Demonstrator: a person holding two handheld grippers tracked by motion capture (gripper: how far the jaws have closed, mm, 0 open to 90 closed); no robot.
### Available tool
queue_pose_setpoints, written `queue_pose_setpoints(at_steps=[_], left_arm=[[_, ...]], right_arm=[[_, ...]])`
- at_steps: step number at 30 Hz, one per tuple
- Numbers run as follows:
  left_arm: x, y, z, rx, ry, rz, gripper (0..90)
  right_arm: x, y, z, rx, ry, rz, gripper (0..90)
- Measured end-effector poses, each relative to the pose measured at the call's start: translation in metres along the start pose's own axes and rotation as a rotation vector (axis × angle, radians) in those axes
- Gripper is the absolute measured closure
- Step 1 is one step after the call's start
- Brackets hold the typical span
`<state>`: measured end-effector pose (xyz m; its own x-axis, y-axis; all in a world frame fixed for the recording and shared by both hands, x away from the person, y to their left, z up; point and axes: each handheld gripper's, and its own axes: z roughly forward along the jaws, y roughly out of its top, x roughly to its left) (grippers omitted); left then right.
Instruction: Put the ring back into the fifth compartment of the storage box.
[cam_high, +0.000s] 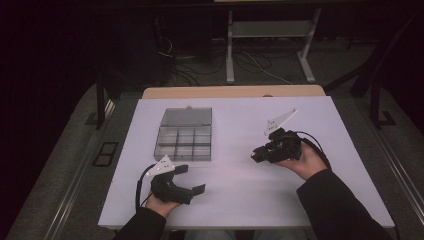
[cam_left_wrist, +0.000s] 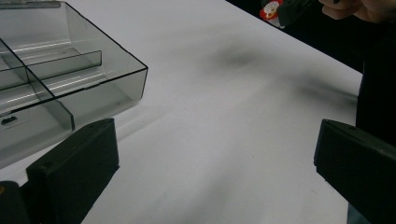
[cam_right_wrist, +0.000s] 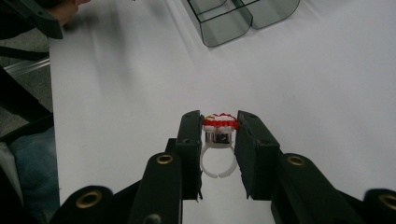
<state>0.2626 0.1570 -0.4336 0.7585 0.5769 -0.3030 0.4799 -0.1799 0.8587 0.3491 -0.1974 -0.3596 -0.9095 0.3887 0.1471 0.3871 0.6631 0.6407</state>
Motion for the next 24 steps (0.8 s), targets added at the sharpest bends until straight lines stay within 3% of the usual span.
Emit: queue_pose_setpoints(at_steps=[24], left_arm=[[0.0,0.0,0.0,0.001,-0.003,0.004,0.0]], right_arm=[[-0.004,0.04,0.019,-0.006,0.013,-0.028,70.6]])
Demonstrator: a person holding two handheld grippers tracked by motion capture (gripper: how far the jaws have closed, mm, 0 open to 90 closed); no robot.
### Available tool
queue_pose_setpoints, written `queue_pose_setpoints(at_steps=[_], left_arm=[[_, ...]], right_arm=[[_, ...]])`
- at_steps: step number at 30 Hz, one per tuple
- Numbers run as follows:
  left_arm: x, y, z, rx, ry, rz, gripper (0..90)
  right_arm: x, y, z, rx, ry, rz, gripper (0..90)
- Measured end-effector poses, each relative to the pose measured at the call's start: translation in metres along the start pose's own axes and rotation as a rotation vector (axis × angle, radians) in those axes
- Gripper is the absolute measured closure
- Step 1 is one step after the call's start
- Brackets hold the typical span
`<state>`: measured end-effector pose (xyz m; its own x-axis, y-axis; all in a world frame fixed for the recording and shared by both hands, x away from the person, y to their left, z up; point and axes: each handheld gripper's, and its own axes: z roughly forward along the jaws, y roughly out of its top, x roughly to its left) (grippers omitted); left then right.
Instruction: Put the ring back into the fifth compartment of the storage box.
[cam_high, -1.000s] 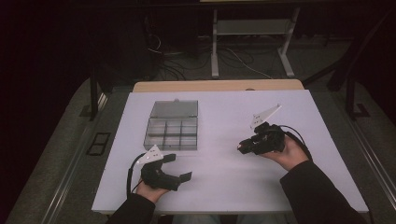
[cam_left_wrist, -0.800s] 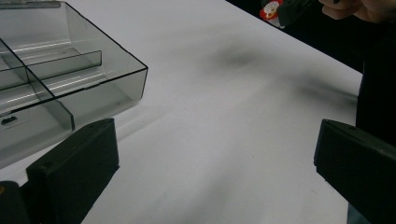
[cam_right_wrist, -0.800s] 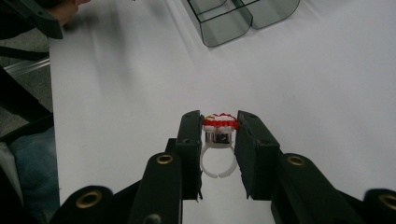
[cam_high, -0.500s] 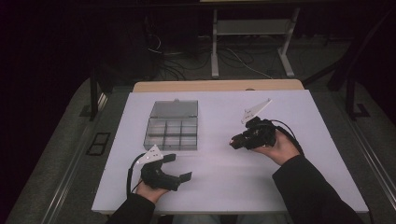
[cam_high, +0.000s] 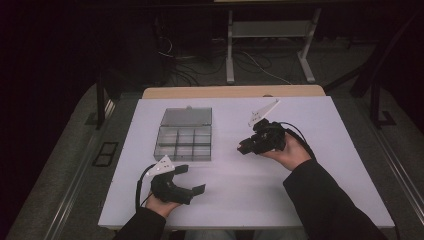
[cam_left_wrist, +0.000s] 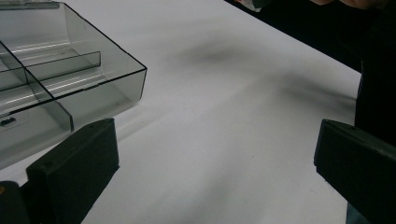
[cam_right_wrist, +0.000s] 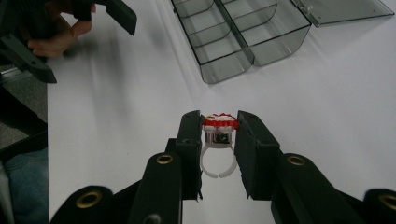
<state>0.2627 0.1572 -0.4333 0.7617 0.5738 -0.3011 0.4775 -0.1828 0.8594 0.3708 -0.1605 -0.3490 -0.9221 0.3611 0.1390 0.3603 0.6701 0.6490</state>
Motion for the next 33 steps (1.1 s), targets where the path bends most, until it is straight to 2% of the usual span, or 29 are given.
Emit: queue_pose_setpoints(at_steps=[20,21,33], left_arm=[[0.0,0.0,0.0,-0.002,-0.003,-0.002,0.0],[0.0,0.0,0.0,-0.003,-0.004,-0.002,0.0],[0.0,0.0,-0.001,0.001,-0.008,0.005,0.0]], right_arm=[[-0.001,0.029,0.022,-0.022,0.015,-0.007,70.6],[-0.002,0.033,0.026,-0.027,0.016,-0.021,70.6],[-0.002,0.052,0.046,-0.02,0.02,-0.025,70.6]])
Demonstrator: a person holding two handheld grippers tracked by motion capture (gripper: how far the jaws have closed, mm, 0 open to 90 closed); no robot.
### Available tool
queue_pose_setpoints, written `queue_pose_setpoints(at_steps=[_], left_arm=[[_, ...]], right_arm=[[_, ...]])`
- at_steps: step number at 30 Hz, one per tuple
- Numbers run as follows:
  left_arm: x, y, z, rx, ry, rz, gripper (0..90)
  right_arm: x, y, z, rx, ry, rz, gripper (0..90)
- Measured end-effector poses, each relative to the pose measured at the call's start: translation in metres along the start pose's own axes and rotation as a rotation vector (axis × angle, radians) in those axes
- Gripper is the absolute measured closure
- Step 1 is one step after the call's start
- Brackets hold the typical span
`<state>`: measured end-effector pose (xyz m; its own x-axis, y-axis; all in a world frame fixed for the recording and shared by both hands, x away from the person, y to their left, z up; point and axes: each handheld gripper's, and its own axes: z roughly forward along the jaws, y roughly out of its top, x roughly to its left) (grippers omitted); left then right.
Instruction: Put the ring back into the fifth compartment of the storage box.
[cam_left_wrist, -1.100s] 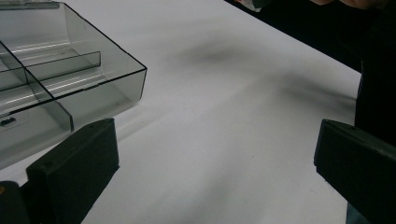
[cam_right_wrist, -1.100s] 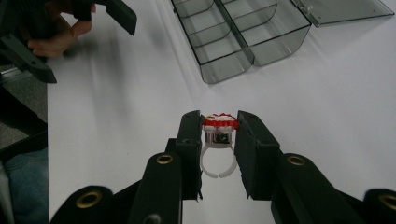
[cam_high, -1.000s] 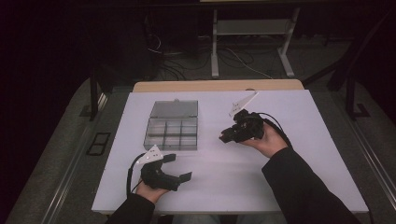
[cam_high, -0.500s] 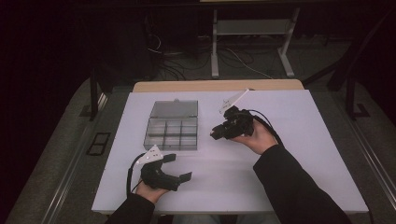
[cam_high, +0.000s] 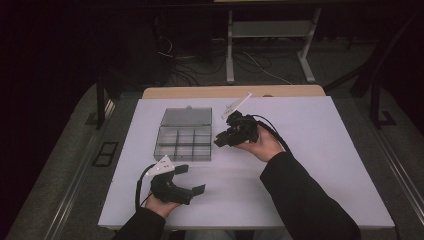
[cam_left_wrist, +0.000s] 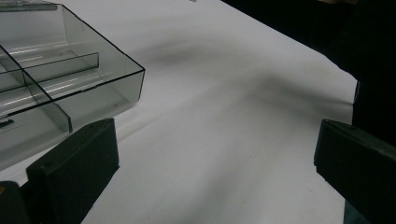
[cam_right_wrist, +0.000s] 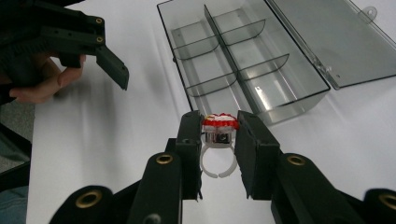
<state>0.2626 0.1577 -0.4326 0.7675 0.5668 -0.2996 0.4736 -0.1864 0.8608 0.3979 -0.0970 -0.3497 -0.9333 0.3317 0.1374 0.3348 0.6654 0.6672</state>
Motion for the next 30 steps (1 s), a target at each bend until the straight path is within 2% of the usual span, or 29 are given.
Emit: queue_pose_setpoints(at_steps=[5,18,30], left_arm=[[0.0,0.0,0.0,-0.002,0.0,-0.002,0.0],[0.0,0.0,0.0,-0.001,-0.003,0.004,0.0],[0.001,0.0,0.0,-0.007,-0.008,-0.002,0.0]], right_arm=[[-0.002,0.005,0.005,-0.008,0.004,-0.007,70.6],[-0.016,0.019,0.024,-0.04,0.007,0.04,70.5],[-0.02,0.034,0.053,-0.05,0.012,0.039,70.5]])
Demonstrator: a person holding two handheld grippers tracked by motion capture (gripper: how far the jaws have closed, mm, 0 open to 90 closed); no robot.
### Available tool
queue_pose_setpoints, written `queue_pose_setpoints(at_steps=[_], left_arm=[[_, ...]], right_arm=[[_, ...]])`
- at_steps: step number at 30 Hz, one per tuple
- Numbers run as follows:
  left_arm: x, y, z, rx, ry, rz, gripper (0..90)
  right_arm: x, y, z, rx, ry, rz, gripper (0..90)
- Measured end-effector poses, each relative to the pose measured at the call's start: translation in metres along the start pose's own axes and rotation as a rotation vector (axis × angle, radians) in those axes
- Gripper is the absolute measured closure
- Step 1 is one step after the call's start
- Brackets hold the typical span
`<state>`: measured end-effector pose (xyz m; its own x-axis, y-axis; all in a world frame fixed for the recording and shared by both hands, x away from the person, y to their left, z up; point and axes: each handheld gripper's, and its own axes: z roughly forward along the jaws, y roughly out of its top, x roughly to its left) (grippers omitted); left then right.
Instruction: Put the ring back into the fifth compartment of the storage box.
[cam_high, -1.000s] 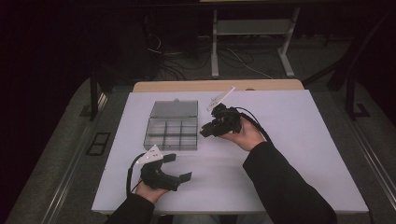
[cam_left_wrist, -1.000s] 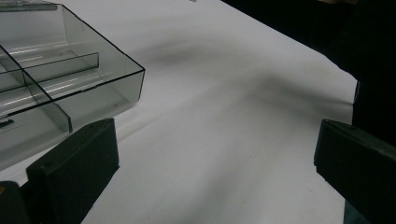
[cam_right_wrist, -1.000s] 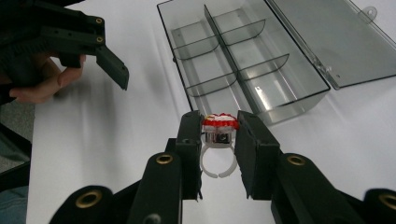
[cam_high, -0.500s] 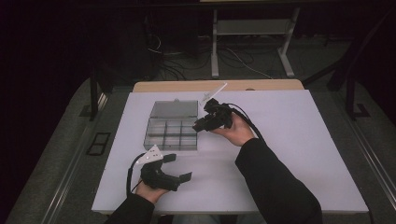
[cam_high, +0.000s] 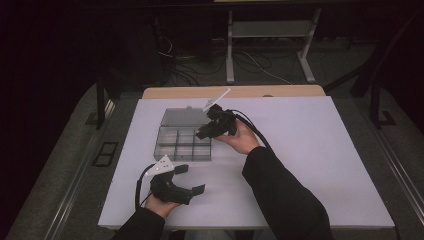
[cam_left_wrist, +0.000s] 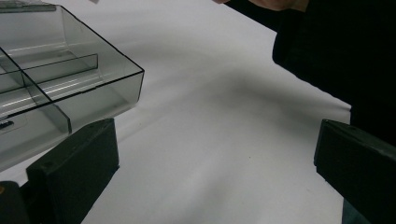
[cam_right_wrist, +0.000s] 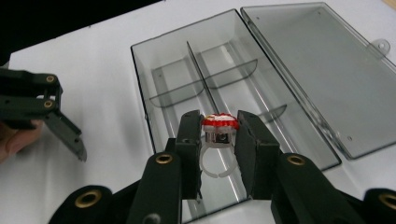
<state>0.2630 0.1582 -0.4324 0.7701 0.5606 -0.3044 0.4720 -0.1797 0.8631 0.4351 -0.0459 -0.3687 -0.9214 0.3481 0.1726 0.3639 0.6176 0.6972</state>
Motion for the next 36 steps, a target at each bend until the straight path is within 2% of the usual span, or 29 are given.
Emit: queue_pose_setpoints(at_steps=[11,22,36], left_arm=[[0.0,0.0,0.0,0.001,-0.002,0.0,0.0],[0.0,0.0,-0.001,-0.001,-0.002,0.004,0.0],[0.001,0.001,-0.001,-0.003,-0.006,0.002,0.0]], right_arm=[[0.001,0.007,0.019,-0.013,0.008,0.001,70.3],[-0.004,0.011,0.038,-0.036,0.007,0.037,70.3],[-0.01,0.015,0.064,-0.026,0.006,0.024,70.1]])
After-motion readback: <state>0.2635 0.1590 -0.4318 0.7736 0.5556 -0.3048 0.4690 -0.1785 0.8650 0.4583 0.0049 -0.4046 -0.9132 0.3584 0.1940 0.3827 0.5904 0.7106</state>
